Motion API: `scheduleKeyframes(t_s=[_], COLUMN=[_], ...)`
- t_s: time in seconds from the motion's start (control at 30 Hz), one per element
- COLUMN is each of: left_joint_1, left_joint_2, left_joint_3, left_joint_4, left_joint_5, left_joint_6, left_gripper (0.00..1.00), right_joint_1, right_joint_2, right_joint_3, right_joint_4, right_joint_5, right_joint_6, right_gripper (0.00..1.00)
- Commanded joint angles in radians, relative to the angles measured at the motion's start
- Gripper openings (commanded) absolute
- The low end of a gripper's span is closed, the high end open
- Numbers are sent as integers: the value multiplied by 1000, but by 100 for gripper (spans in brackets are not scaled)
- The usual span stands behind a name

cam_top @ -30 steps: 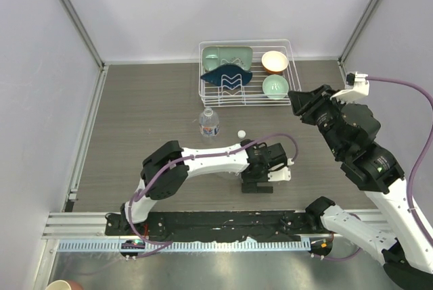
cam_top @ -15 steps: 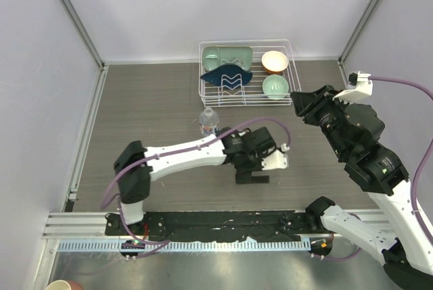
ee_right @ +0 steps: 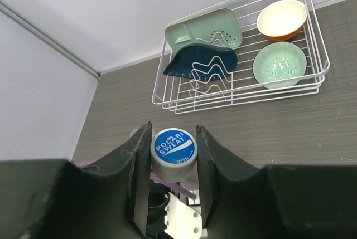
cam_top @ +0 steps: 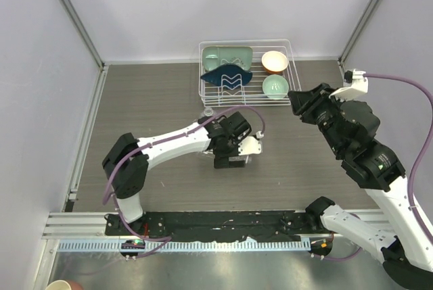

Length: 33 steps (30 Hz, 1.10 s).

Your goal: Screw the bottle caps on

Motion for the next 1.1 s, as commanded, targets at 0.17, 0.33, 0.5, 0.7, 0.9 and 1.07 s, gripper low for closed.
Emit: scheduleKeyframes(t_s=[0.17,0.33,0.5,0.7,0.9,1.07], left_joint_1=[-2,-1,11,18,25,27], left_joint_2=[26,49,56,46,-26,-56], left_joint_3=[-46,-98,-163,-221,-306,-323], left_joint_4=[78,114,129,91,62,0], left_joint_5=[19,28,57,82,61,61], left_joint_6=[80,86,84,78,91,83], left_gripper=[100,100,100,100,97,87], right_joint_1=[-1,-1,-1,-1,-1,-1], right_joint_2=[9,14,8,-1,-20,-21], right_joint_3=[62,68,68,57,32,23], right_joint_4=[41,42,41,39,46,50], right_joint_5=[-2,-5,-2,-7,-12,-21], right_joint_6=[-13,-13,-13,-10,-4,3], right_gripper=[2,2,2,2,2,2])
